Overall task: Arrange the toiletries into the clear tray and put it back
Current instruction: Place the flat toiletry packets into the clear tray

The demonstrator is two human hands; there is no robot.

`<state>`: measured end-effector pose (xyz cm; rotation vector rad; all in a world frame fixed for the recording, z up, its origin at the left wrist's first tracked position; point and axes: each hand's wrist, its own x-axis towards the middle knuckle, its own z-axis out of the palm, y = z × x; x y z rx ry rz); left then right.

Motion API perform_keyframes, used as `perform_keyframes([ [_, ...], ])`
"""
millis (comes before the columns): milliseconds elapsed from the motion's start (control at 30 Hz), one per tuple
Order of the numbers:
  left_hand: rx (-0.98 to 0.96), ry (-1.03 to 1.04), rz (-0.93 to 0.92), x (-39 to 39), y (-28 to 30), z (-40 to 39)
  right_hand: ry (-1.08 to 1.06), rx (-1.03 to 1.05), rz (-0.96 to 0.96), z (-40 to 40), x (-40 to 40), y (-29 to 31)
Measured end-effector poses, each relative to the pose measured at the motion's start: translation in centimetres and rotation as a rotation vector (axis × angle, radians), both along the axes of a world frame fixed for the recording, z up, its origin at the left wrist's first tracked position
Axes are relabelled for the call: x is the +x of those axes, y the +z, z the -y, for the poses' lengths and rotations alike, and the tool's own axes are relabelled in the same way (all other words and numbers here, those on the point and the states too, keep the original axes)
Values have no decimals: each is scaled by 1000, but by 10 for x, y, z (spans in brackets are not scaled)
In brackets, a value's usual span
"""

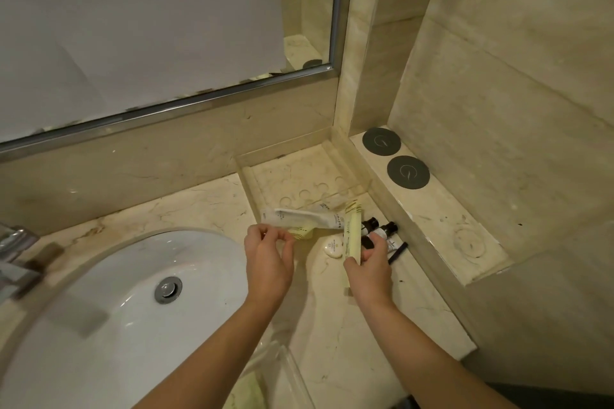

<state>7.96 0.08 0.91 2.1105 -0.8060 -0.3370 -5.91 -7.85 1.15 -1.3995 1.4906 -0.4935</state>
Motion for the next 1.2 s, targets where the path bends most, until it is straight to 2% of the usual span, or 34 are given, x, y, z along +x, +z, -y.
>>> perform_keyframes([
  [167,-50,7,-30,-1,15,-16,-18,50,66,-19,3,6],
  [333,-142,126,-204,0,32,-38,-42,84,103,-38,3,12],
  [733,-191,286,-553,18,44,-112,21,126,156,-92,6,21],
  [867,-235,362,-677,21,46,-137,-14,87,266,-106,7,23],
  [967,-277,379,-752,24,49,-158,6,150,371,-118,9,24],
  [1200,-405,363,-1014,38,49,-207,91,291,432,-140,16,23],
])
